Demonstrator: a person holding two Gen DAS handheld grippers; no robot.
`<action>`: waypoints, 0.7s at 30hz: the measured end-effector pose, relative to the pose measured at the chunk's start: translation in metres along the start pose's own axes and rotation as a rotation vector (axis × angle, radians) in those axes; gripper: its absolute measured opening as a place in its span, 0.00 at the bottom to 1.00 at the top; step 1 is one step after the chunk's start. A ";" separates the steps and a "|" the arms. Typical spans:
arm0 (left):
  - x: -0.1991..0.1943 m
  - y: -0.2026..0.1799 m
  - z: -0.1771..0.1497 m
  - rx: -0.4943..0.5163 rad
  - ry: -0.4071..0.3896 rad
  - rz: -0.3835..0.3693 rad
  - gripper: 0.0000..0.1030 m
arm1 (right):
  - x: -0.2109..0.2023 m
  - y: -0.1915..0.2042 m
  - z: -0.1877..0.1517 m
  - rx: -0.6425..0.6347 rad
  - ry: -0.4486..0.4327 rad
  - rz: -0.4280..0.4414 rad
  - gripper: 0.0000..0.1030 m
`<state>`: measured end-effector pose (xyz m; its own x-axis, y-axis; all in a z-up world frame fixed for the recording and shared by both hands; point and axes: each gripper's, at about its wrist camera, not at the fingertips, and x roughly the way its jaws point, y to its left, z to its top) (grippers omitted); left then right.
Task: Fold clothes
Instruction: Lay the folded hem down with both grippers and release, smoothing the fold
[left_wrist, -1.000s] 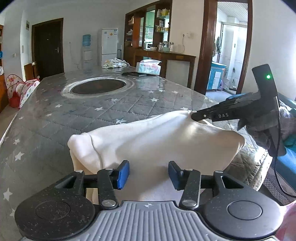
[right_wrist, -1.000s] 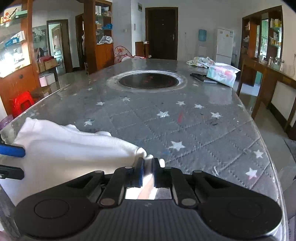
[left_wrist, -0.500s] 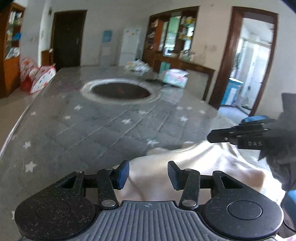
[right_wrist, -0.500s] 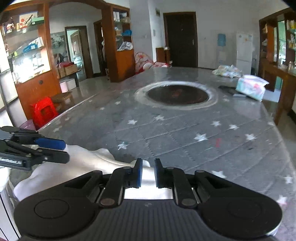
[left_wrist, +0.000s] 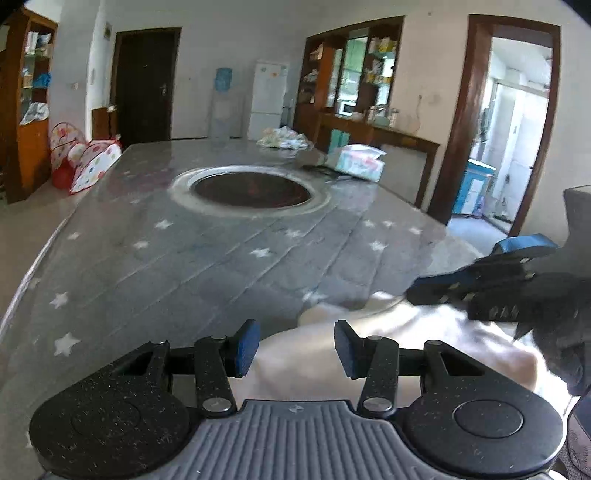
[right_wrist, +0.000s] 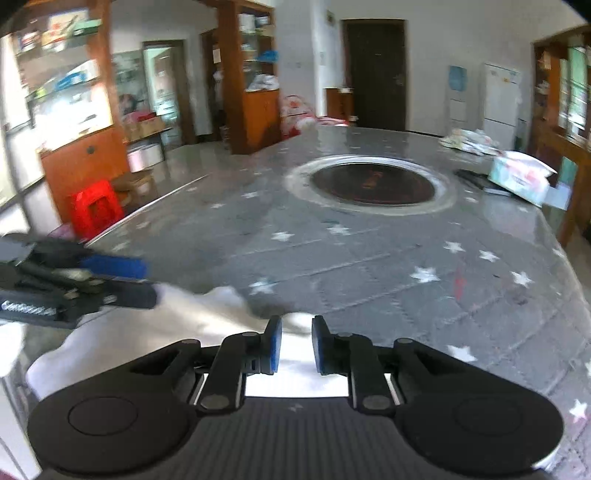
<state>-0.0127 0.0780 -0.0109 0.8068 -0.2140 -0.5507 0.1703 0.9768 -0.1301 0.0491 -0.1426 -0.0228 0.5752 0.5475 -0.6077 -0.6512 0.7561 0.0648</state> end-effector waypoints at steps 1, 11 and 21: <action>0.005 -0.002 0.000 0.005 0.011 0.006 0.47 | 0.002 0.004 -0.002 -0.020 0.006 0.004 0.20; 0.031 -0.011 -0.001 0.027 0.081 0.040 0.47 | -0.017 0.014 -0.015 -0.091 0.019 -0.008 0.22; 0.029 -0.016 0.003 0.031 0.084 0.054 0.48 | -0.066 0.001 -0.043 -0.056 0.021 -0.032 0.22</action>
<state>0.0100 0.0558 -0.0221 0.7656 -0.1594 -0.6233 0.1462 0.9866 -0.0729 -0.0110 -0.1936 -0.0168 0.5860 0.5151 -0.6255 -0.6595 0.7517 0.0012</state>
